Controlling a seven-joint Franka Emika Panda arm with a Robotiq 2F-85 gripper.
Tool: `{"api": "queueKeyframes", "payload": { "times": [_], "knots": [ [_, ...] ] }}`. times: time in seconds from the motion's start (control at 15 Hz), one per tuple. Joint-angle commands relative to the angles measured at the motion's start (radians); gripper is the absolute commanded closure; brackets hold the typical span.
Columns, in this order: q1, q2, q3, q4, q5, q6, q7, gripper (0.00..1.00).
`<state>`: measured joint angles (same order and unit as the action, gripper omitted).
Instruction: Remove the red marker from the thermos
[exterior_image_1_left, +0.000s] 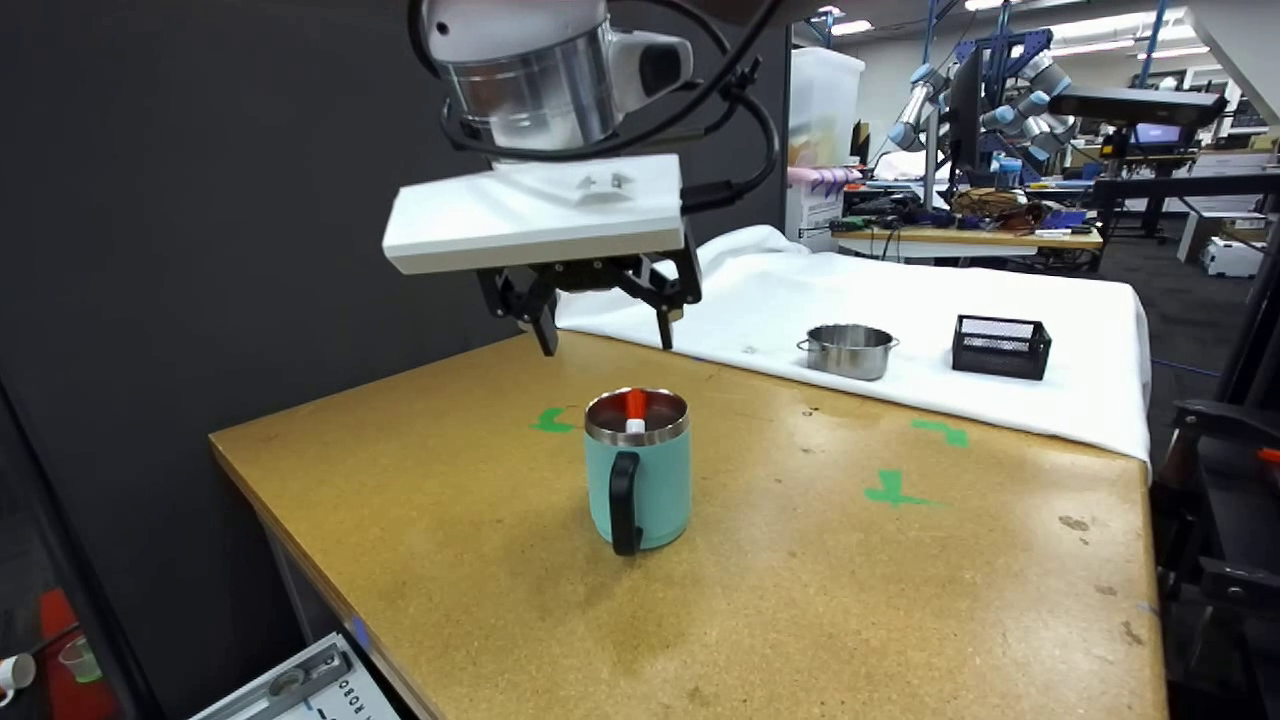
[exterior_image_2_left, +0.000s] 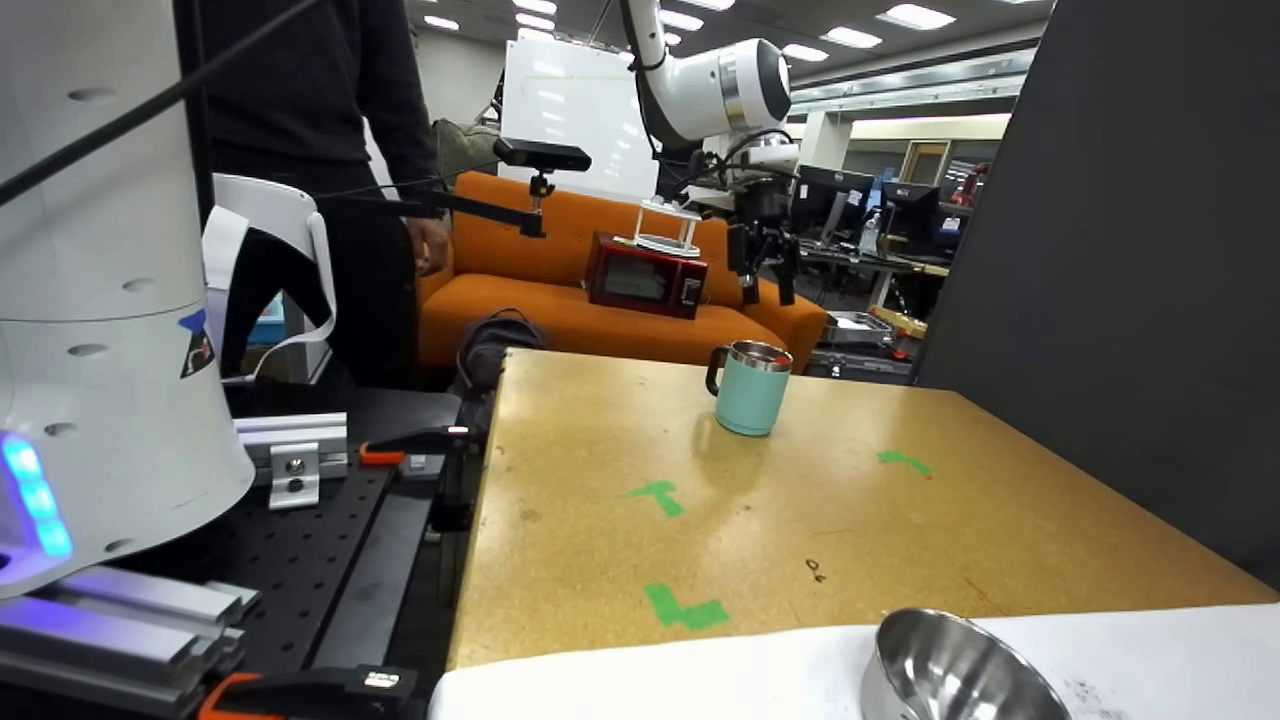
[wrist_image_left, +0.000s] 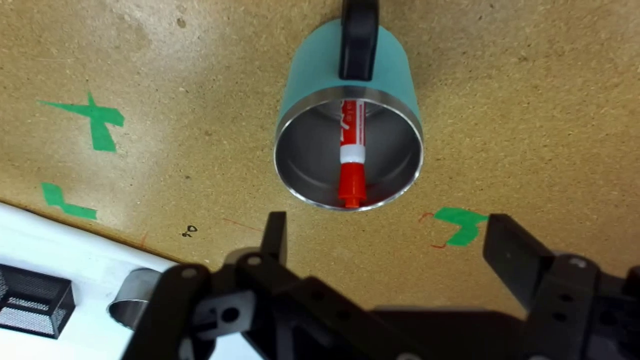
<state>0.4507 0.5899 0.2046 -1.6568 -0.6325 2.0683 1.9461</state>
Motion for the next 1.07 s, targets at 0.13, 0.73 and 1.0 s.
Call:
{"api": "queueKeyframes", "payload": {
  "times": [0.13, 0.73, 1.0],
  "knots": [
    [0.034, -0.001, -0.036, 0.004, 0.02, 0.004, -0.01, 0.0],
    [0.022, -0.026, -0.056, -0.044, 0.008, 0.059, -0.025, 0.0],
    [0.019, -0.033, -0.06, -0.077, 0.021, 0.067, -0.017, 0.0]
  ]
}}
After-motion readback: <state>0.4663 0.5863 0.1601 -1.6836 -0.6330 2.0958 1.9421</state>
